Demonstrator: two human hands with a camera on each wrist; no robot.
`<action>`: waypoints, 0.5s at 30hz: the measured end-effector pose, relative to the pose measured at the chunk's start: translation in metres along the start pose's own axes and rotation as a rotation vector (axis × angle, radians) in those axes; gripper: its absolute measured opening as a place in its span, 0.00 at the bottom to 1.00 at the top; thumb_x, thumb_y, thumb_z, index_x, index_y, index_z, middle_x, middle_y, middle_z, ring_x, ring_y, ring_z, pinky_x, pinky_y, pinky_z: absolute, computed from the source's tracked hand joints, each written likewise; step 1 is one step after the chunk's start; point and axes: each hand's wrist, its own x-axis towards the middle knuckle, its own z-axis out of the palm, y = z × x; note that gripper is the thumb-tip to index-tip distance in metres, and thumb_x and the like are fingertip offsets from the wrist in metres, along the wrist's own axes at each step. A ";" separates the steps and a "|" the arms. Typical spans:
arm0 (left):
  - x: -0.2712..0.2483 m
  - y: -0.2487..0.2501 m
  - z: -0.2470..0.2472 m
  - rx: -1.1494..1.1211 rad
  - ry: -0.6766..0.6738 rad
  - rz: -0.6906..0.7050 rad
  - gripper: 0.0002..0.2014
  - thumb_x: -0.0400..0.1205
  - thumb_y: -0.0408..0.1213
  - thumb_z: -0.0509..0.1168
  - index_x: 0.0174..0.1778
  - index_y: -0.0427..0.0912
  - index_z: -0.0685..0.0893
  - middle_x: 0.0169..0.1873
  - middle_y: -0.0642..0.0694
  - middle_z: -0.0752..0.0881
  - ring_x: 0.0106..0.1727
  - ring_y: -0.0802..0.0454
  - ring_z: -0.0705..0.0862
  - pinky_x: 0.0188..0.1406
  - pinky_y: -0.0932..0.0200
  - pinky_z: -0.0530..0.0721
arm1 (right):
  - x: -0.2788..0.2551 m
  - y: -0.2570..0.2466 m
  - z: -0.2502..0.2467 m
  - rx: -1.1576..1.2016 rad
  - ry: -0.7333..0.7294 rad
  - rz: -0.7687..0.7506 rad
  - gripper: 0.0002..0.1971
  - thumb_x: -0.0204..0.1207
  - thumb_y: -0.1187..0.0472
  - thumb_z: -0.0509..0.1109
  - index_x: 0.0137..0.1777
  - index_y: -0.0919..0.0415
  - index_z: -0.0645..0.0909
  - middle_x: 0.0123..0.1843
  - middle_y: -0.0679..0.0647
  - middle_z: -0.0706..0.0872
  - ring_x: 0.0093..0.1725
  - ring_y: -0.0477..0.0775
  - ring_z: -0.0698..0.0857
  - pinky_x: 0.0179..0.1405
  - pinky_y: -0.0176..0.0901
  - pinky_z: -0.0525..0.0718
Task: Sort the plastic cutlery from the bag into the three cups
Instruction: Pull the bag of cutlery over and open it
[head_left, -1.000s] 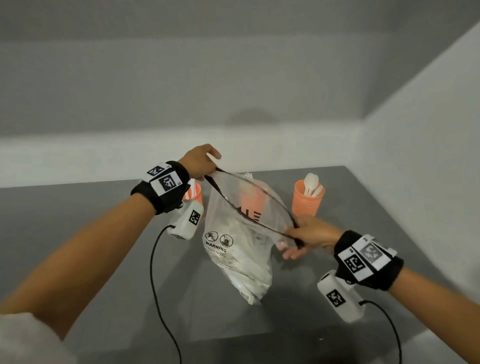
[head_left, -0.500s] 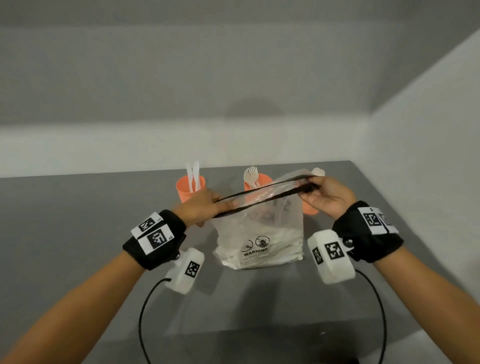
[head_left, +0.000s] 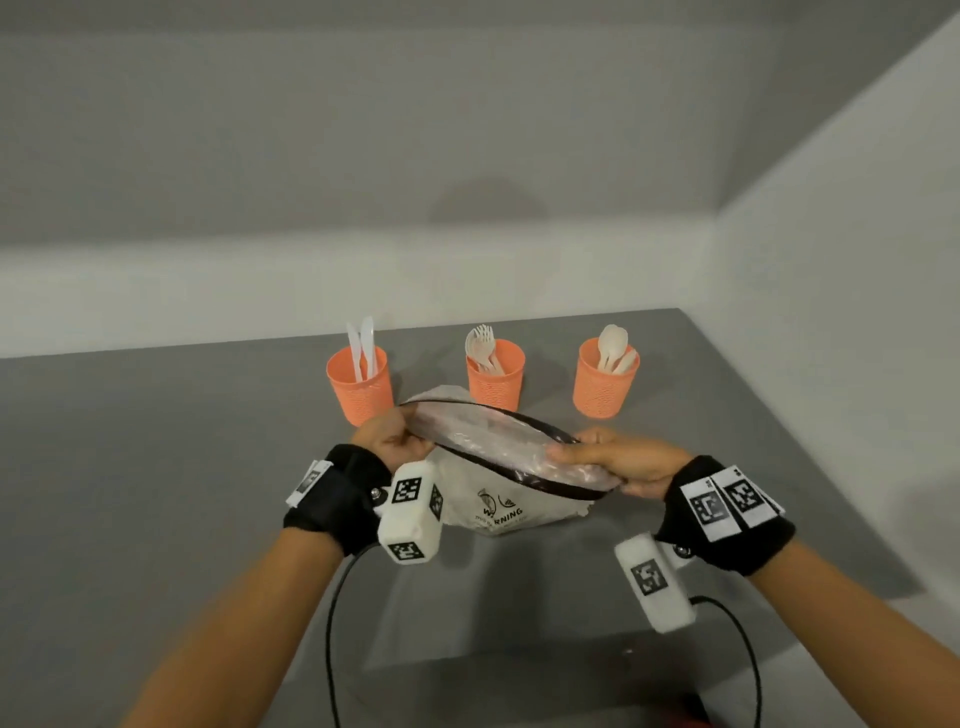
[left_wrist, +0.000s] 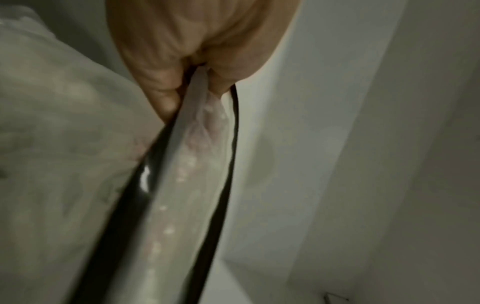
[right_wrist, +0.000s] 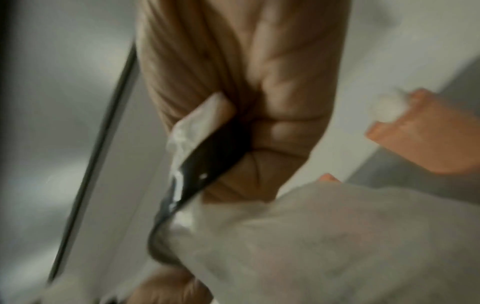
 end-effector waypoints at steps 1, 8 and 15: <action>0.003 -0.004 -0.006 -0.018 -0.065 -0.040 0.13 0.83 0.25 0.55 0.35 0.26 0.81 0.22 0.38 0.86 0.23 0.44 0.85 0.26 0.55 0.85 | 0.002 0.004 -0.006 0.167 0.032 -0.018 0.09 0.75 0.59 0.66 0.39 0.64 0.82 0.26 0.47 0.85 0.21 0.39 0.80 0.20 0.27 0.78; 0.002 -0.029 -0.028 0.851 -0.278 -0.064 0.10 0.78 0.44 0.65 0.48 0.43 0.85 0.37 0.53 0.91 0.36 0.58 0.88 0.34 0.68 0.86 | 0.020 0.004 -0.036 0.996 0.109 -0.203 0.33 0.35 0.69 0.89 0.45 0.73 0.86 0.49 0.69 0.89 0.45 0.67 0.90 0.39 0.66 0.87; 0.019 -0.020 -0.049 0.335 -0.187 -0.082 0.11 0.84 0.41 0.54 0.50 0.45 0.82 0.39 0.46 0.91 0.36 0.52 0.90 0.35 0.56 0.89 | 0.021 0.000 -0.030 0.957 0.084 -0.115 0.18 0.55 0.55 0.82 0.31 0.59 0.73 0.15 0.47 0.73 0.11 0.43 0.70 0.12 0.31 0.74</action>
